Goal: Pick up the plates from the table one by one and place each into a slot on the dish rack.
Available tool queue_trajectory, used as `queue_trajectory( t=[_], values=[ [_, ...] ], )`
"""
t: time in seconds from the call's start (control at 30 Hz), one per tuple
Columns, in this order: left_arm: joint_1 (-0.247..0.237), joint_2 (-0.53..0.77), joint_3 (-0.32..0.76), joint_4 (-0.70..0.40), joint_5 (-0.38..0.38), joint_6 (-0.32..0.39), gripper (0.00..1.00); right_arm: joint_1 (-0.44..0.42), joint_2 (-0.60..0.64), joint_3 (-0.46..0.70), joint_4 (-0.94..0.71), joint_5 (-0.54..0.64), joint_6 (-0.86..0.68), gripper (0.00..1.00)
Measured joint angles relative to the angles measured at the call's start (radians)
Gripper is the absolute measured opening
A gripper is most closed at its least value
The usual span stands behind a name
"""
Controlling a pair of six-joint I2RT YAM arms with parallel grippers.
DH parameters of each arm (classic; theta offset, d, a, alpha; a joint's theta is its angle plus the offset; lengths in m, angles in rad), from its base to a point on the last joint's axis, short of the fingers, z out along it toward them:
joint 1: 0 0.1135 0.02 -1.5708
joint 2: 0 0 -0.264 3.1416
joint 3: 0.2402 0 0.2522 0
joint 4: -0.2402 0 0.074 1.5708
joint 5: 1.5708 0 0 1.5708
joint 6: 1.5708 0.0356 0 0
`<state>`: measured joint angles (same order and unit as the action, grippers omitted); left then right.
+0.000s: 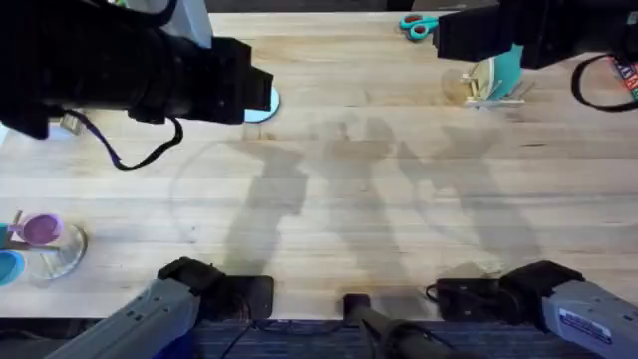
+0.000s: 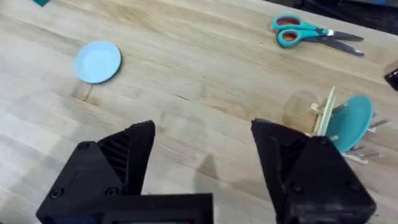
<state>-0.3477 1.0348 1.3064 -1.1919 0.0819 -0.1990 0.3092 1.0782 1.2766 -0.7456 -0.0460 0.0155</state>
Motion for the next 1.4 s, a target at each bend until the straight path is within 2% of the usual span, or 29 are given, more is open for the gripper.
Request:
queue_trajectory(
  t=[0.1, 0.17, 0.27, 0.33, 0.57, 0.73, 0.93, 1.17, 1.4],
  values=[
    [0.019, 0.0, 0.0, -0.007, 0.005, -0.008, 0.042, 0.0, 0.0, 0.0, 0.0, 0.0, 0.0, 0.928],
    [0.056, 0.006, 0.0, -0.028, 0.009, -0.011, 0.042, 0.0, 0.0, 0.0, 0.0, 0.0, 0.0, 0.928],
    [0.129, 0.038, 0.0, -0.04, 0.042, 0.009, 0.042, 0.0, 0.0, 0.0, 0.0, 0.0, 0.0, 0.929],
    [0.18, 0.078, 0.0, -0.039, 0.08, 0.038, 0.042, 0.0, 0.0, 0.0, 0.0, 0.0, 0.003, 0.99],
    [0.364, 0.24, 0.0, -0.02, 0.225, 0.143, 0.042, 0.0, 0.0, 0.0, 0.001, 0.0, 0.004, 0.994],
    [0.463, 0.336, 0.0, 0.018, 0.311, 0.213, 0.042, 0.0, 0.0, 0.0, 0.001, 0.0, 0.004, 0.993],
    [0.512, 0.401, 0.0, 0.123, 0.358, 0.239, 0.042, 0.0, 0.0, 0.0, 0.002, 0.0, 0.004, 0.993],
    [0.516, 0.491, 0.0, 0.196, 0.421, 0.248, 0.041, 0.0, 0.0, 0.0, 0.002, 0.0, 0.004, 0.993],
    [0.528, 0.59, 0.0, 0.25, 0.437, 0.25, 0.041, 0.0, 0.0, 0.0, 0.002, 0.0, 0.004, 0.994]
  ],
)
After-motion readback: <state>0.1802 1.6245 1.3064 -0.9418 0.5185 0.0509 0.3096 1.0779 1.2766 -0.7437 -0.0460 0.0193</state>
